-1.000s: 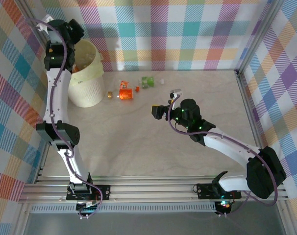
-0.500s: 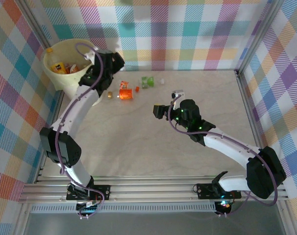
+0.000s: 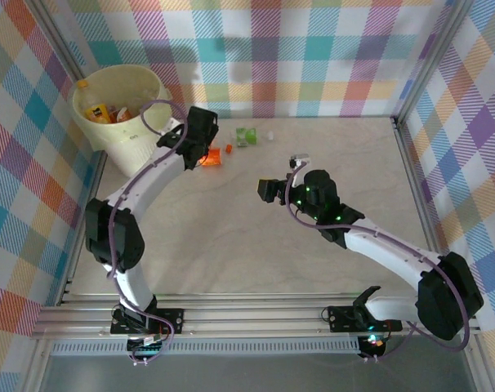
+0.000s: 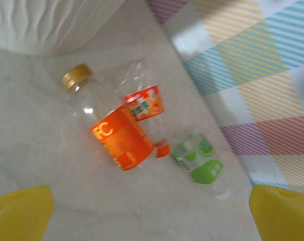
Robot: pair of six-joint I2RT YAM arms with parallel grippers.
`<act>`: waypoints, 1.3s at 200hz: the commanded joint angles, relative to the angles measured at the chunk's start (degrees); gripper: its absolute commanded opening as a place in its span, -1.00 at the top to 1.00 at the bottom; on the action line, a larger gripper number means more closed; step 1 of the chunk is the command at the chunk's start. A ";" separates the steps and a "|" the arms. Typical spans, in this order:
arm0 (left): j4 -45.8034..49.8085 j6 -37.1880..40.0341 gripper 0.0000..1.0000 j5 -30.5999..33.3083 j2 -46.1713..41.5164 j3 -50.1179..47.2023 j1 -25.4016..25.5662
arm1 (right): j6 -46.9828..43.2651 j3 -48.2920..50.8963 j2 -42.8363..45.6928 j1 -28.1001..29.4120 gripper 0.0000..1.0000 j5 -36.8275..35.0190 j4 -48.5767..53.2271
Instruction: Put the plastic bottles in the bin
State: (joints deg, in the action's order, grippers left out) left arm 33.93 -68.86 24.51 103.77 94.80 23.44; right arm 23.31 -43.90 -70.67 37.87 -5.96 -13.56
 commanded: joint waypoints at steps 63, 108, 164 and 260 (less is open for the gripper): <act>11.48 -11.30 -0.90 1.83 19.81 14.73 -1.05 | 0.52 1.98 4.43 0.28 -0.99 -0.43 2.25; 12.53 -13.45 -0.82 3.18 26.48 20.06 -2.40 | -0.45 2.88 7.05 0.32 -0.99 -2.18 4.27; 15.12 -14.11 -0.78 3.78 33.55 28.05 -3.91 | -1.31 3.57 9.06 0.27 -0.99 -3.55 4.77; 15.29 -15.46 -0.48 0.32 37.21 27.11 -4.81 | -1.29 3.79 8.90 0.27 -0.99 -4.66 5.07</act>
State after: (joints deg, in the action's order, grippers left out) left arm 48.07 -83.40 25.34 140.68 123.94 19.29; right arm 23.07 -40.82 -62.50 37.87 -9.69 -8.67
